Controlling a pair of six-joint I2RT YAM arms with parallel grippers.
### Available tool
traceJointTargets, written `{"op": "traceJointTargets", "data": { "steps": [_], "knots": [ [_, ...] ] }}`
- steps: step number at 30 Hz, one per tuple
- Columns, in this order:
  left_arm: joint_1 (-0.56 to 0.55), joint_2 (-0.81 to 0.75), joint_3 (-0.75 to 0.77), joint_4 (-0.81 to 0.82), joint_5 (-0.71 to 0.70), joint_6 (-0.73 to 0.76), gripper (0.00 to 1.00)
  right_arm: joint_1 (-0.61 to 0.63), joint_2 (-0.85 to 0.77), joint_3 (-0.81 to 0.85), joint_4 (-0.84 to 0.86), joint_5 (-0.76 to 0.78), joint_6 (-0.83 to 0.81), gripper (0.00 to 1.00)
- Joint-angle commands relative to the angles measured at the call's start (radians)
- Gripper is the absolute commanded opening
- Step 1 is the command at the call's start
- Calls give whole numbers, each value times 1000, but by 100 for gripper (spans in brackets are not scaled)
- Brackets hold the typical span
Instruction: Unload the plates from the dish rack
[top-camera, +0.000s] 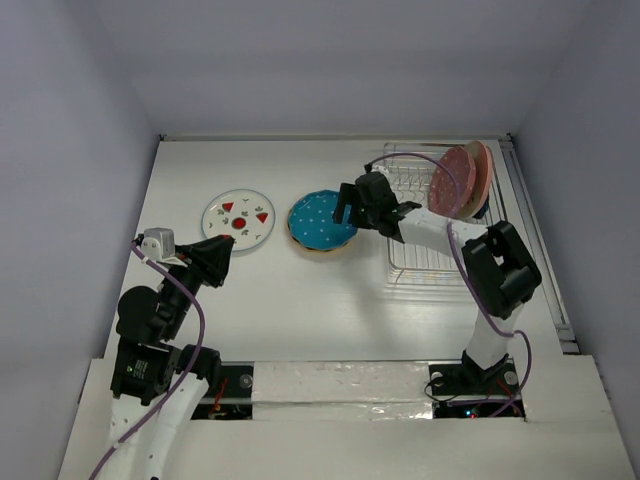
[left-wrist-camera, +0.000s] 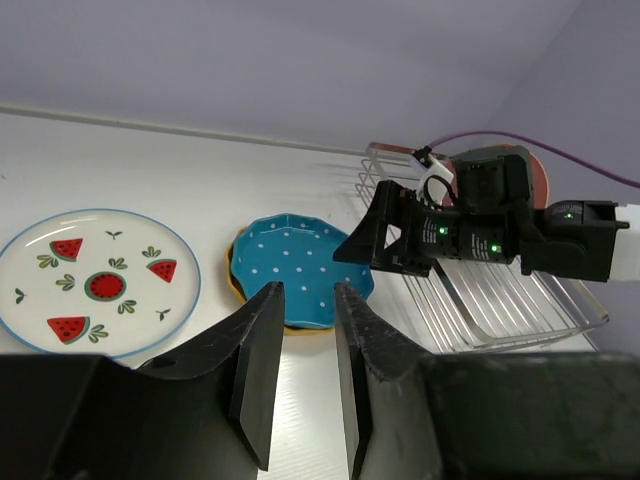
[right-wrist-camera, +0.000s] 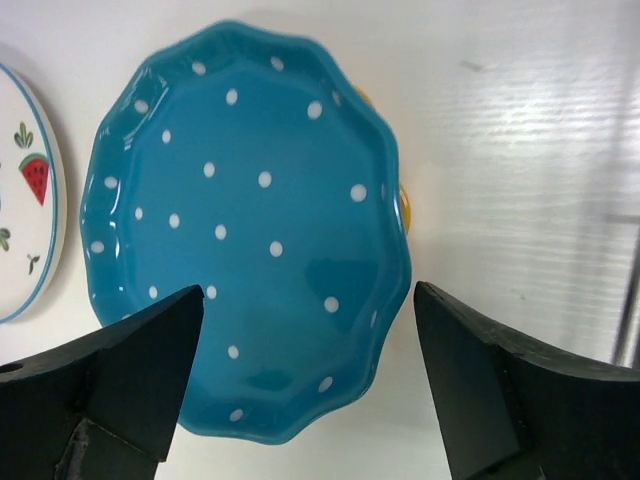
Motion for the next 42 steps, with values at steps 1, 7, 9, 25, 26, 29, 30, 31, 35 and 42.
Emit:
{"op": "traceJointTargets", "data": {
  "steps": [1, 7, 9, 25, 26, 29, 30, 31, 35, 42],
  "knots": [
    [7, -7, -10, 40, 13, 0, 24, 4, -55, 67, -52, 125, -63, 91],
    [7, -10, -10, 39, 10, 0, 24, 14, -178, 36, -40, 151, -98, 67],
    [7, -13, -10, 40, 10, -2, 24, 14, -254, 16, -29, 189, -133, 31],
    [-4, -45, -12, 39, 3, -3, 24, -364, -494, -77, -151, 346, -215, 54],
    [-4, -45, -10, 39, 0, -3, 24, -390, -488, -76, -144, 300, -216, 60],
    [-13, -43, -10, 37, 0, -5, 25, -437, -444, -58, -144, 238, -215, 66],
    [-13, -43, -10, 36, -3, -5, 25, -446, -425, -50, -155, 246, -213, 66],
    [-13, -45, -12, 34, -3, -3, 25, -447, -419, -50, -155, 249, -212, 66],
    [-13, -43, -12, 37, -3, -5, 26, -496, -404, -71, -134, 251, -200, 64],
    [-13, -37, -10, 36, -4, -5, 26, -528, -312, -73, -56, 199, -189, 64]
  ]
}}
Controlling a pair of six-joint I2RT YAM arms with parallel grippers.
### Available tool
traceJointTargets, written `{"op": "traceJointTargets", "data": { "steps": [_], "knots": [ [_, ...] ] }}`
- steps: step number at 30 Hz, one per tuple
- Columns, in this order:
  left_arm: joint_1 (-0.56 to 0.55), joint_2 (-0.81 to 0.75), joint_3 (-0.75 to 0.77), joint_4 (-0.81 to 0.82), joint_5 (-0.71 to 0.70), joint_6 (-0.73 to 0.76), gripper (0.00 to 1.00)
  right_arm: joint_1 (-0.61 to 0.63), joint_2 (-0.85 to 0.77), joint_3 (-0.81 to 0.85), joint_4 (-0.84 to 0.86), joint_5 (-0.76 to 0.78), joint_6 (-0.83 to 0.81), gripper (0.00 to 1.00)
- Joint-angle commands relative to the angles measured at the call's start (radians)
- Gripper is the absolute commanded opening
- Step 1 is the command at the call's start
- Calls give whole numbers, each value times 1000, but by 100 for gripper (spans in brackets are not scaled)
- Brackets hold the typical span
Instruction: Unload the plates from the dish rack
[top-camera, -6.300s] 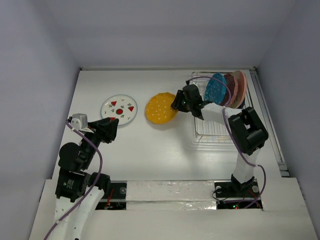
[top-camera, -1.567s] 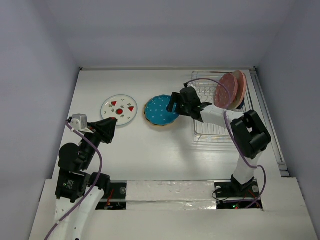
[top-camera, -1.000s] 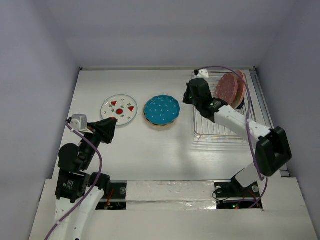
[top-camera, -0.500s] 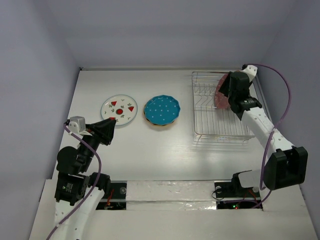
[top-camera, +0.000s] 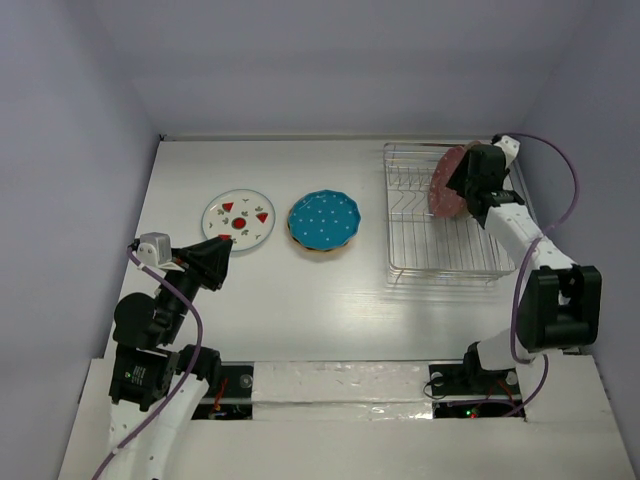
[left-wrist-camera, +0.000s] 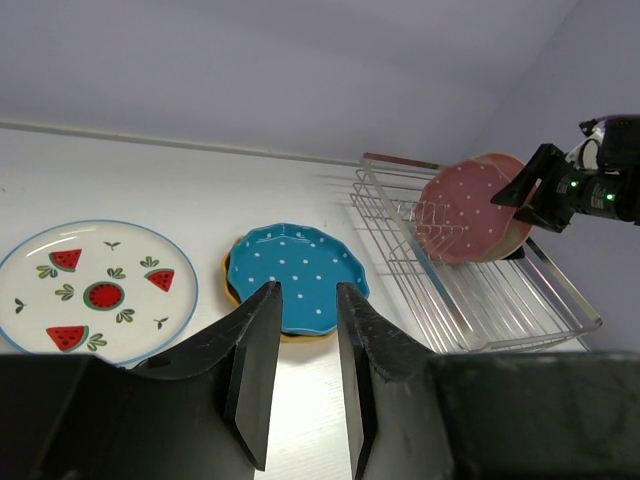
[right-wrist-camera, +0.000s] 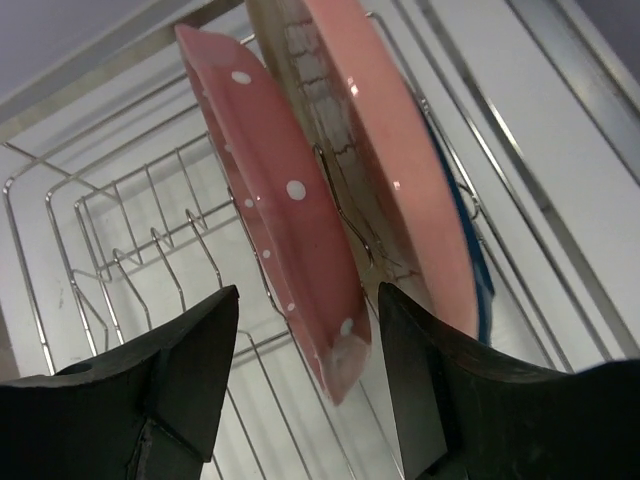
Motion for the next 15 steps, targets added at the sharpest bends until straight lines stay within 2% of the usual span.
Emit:
{"op": "traceJointTargets", "data": {
  "steps": [1, 6, 8, 11, 12, 15],
  "knots": [
    [-6, -2, -12, 34, -4, -5, 26, -4, 57, 8, 78, -33, 2, 63],
    [-6, 0, -10, 36, -5, -5, 26, -13, 112, 59, 96, -47, -10, 58],
    [-6, 1, -12, 34, -7, -5, 26, -13, 100, 53, 103, -42, -12, 52],
    [-6, 4, -12, 37, -4, -5, 26, -13, 90, 53, 89, -33, -15, 28],
    [-6, 7, -10, 36, -4, -5, 26, -13, 87, 53, 84, -25, -18, 15],
    [-6, 9, -12, 36, -5, -3, 26, -13, 48, 41, 86, -17, -32, 8]
  ]
}}
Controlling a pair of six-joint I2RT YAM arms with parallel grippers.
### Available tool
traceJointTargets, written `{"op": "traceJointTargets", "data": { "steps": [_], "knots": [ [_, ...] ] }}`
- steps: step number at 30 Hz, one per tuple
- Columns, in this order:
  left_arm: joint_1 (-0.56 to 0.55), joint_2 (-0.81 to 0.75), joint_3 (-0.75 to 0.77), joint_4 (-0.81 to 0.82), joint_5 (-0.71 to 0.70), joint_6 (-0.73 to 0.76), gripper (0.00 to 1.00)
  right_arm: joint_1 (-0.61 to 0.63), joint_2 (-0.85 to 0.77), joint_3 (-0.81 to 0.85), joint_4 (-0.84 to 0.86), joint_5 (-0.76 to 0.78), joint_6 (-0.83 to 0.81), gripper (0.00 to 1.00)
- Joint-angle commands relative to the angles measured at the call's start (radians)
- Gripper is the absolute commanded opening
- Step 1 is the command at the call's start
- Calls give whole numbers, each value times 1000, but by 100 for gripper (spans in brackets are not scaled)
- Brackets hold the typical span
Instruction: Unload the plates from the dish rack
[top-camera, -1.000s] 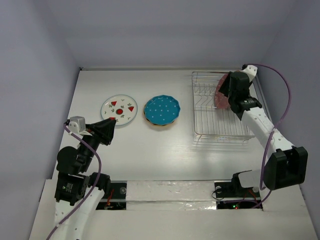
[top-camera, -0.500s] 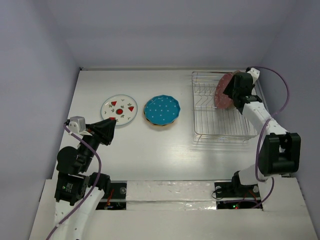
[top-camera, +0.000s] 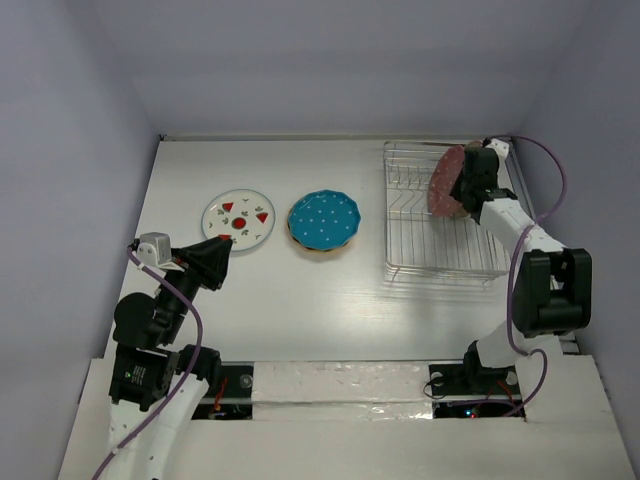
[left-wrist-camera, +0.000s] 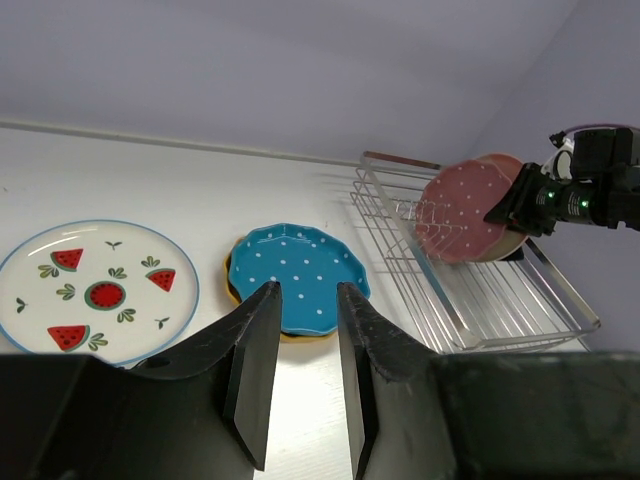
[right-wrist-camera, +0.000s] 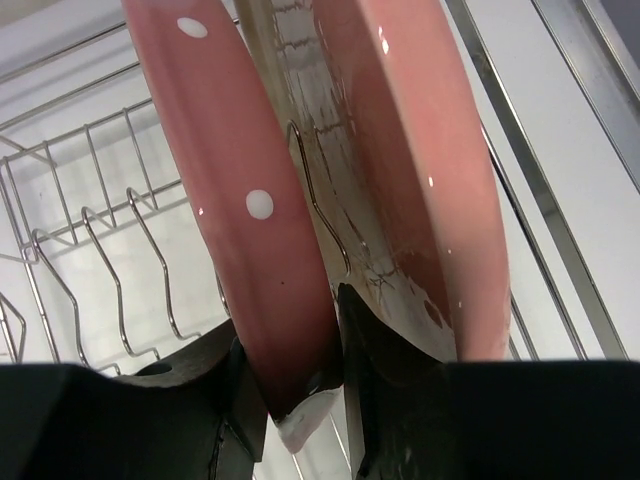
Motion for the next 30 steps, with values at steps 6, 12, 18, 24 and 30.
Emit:
{"op": "traceJointTargets", "data": {
  "steps": [6, 12, 18, 24, 30],
  "knots": [
    [-6, 16, -12, 42, 7, -3, 26, 12, -183, 90, 0, 12, -42, 0],
    [-6, 26, -12, 41, 9, -4, 26, 65, -294, 138, -54, 0, -65, 0],
    [-6, 27, -12, 42, 7, -4, 26, 141, -364, 170, -71, -126, -53, 0],
    [-6, 21, -13, 39, 7, -4, 26, 299, -377, 155, 26, -175, 25, 0],
    [-6, 21, -10, 38, 3, -4, 26, 385, -255, 93, 250, -394, 213, 0]
  ]
}}
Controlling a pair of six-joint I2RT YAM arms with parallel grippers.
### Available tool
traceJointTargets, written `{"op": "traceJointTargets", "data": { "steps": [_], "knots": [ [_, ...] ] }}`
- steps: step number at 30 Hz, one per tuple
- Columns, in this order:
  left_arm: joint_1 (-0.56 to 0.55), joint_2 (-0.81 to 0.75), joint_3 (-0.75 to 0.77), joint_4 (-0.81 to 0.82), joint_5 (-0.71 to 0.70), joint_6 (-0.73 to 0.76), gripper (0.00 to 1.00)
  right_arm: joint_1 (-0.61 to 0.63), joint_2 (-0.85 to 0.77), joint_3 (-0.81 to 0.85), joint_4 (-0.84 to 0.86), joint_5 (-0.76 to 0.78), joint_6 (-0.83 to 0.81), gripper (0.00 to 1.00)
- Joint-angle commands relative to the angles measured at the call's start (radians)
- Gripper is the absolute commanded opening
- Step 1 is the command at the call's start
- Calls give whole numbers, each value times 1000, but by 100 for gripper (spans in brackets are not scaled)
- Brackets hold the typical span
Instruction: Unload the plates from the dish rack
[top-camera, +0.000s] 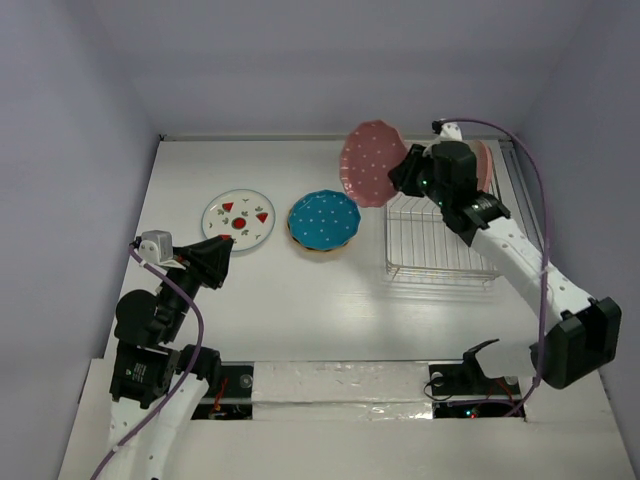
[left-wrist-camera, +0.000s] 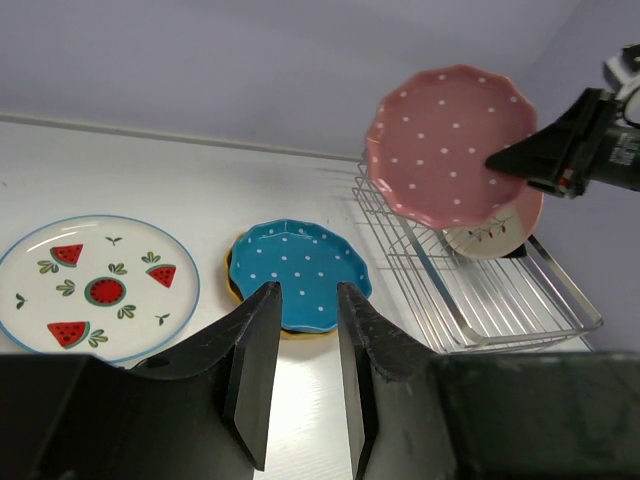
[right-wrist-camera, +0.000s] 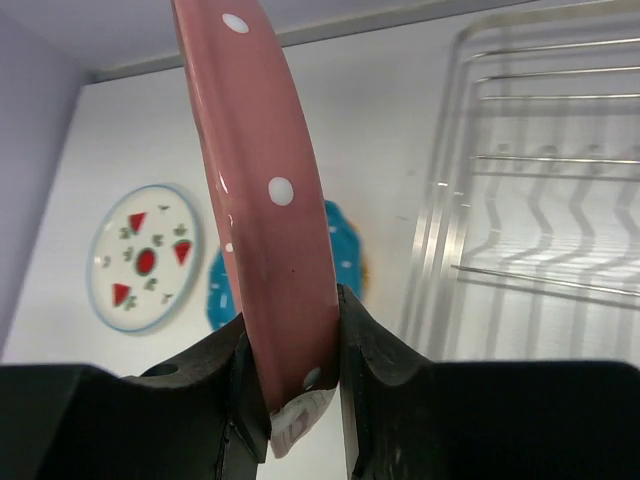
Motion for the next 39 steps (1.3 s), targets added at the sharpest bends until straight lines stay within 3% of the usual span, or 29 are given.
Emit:
{"op": "traceJointTargets", "data": {
  "steps": [1, 11, 21, 27, 30, 32, 33, 37, 39],
  "knots": [
    [-6, 6, -12, 36, 2, -4, 26, 52, 67, 16, 350, -130, 163, 0],
    [-6, 6, -10, 34, 1, -6, 26, 172, 354, 36, 505, -154, 365, 0],
    [-6, 3, -12, 39, 5, -4, 26, 181, 400, -94, 586, -171, 457, 1],
    [-6, 3, -13, 37, 5, -6, 26, 181, 437, -139, 625, -171, 489, 8],
    [-6, 3, -12, 37, 5, -6, 26, 181, 447, -131, 617, -173, 485, 16],
    [-6, 6, -12, 37, 4, -6, 26, 181, 445, -129, 597, -167, 473, 28],
    [-6, 7, -12, 37, 4, -6, 26, 181, 436, -136, 585, -161, 462, 42],
    [-6, 10, -13, 39, 8, -6, 26, 190, 416, -133, 519, -126, 416, 67],
    [-6, 12, -13, 39, 8, -6, 26, 190, 408, -128, 490, -107, 398, 74]
  ]
}}
